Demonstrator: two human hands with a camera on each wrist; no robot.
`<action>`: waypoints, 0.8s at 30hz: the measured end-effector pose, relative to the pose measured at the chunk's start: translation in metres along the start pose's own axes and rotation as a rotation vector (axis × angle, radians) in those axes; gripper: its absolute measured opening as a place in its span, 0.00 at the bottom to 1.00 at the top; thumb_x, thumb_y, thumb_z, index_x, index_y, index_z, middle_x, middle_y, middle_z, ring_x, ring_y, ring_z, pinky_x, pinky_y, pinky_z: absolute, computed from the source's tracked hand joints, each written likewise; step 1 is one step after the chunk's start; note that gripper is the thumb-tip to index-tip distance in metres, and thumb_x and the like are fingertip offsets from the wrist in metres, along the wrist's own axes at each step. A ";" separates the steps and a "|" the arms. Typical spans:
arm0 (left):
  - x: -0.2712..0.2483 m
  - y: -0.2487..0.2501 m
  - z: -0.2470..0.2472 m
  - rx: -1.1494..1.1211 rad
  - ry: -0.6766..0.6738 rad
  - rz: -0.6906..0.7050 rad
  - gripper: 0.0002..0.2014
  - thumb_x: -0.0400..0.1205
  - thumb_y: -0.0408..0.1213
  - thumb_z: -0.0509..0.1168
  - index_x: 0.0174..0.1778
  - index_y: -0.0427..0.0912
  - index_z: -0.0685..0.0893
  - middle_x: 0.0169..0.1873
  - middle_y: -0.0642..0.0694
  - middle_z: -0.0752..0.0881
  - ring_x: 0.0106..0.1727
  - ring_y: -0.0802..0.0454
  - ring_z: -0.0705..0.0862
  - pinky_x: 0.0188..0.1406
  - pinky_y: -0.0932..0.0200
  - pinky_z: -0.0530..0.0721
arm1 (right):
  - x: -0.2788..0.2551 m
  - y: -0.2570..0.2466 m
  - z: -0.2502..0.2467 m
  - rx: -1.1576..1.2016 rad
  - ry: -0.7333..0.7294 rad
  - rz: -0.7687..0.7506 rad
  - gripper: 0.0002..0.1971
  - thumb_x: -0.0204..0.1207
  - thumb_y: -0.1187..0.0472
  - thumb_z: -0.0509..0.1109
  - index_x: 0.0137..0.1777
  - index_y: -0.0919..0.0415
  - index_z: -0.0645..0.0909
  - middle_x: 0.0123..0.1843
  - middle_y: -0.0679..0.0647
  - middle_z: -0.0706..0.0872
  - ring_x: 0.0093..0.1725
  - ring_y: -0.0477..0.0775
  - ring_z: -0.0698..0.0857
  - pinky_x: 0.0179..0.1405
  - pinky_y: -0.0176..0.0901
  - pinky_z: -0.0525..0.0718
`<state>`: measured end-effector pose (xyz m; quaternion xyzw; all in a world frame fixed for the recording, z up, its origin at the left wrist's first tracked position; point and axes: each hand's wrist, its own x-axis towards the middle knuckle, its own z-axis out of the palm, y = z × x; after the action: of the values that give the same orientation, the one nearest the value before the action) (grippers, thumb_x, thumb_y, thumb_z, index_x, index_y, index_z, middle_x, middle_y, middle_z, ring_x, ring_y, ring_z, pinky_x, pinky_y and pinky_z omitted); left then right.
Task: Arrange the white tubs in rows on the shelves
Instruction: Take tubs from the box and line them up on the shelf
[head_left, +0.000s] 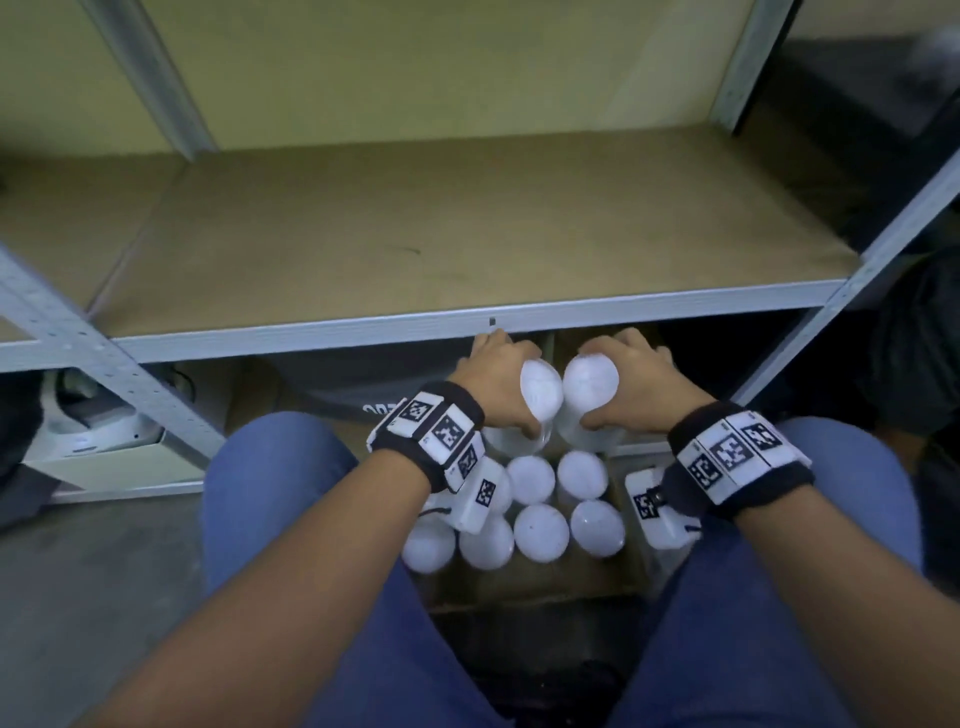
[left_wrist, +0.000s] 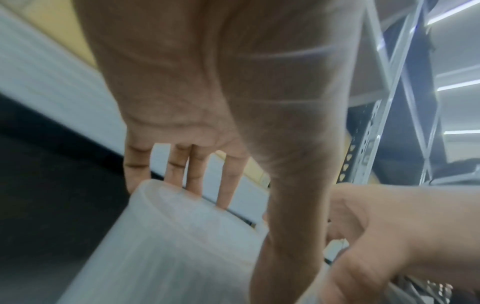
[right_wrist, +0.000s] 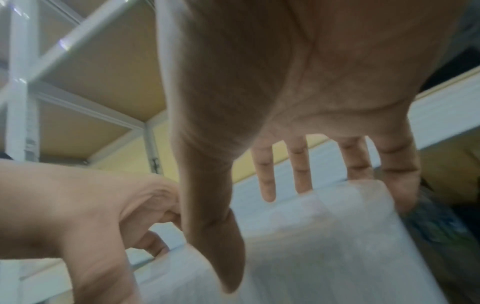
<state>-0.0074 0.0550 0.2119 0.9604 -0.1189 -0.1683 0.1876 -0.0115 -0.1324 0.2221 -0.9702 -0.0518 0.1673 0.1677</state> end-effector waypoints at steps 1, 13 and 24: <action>-0.006 0.001 -0.011 0.007 0.015 0.000 0.46 0.57 0.48 0.81 0.73 0.51 0.72 0.64 0.43 0.70 0.70 0.42 0.67 0.65 0.40 0.78 | -0.005 -0.005 -0.007 0.007 0.020 -0.018 0.39 0.58 0.50 0.81 0.70 0.43 0.70 0.67 0.49 0.66 0.66 0.63 0.69 0.66 0.55 0.74; -0.032 -0.003 -0.116 -0.087 0.292 -0.006 0.43 0.57 0.51 0.81 0.71 0.54 0.76 0.68 0.50 0.74 0.70 0.51 0.71 0.63 0.56 0.74 | -0.012 -0.063 -0.094 0.060 0.264 -0.231 0.30 0.61 0.50 0.80 0.66 0.46 0.79 0.71 0.46 0.74 0.70 0.55 0.73 0.77 0.53 0.65; 0.012 -0.013 -0.140 -0.145 0.331 -0.080 0.38 0.63 0.47 0.81 0.70 0.51 0.78 0.68 0.45 0.73 0.74 0.47 0.66 0.68 0.51 0.73 | 0.048 -0.080 -0.110 0.121 0.273 -0.183 0.30 0.62 0.48 0.79 0.66 0.47 0.80 0.73 0.50 0.77 0.73 0.56 0.74 0.77 0.57 0.68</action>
<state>0.0577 0.1079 0.3258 0.9629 -0.0356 -0.0237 0.2666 0.0678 -0.0838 0.3322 -0.9632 -0.1066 0.0208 0.2459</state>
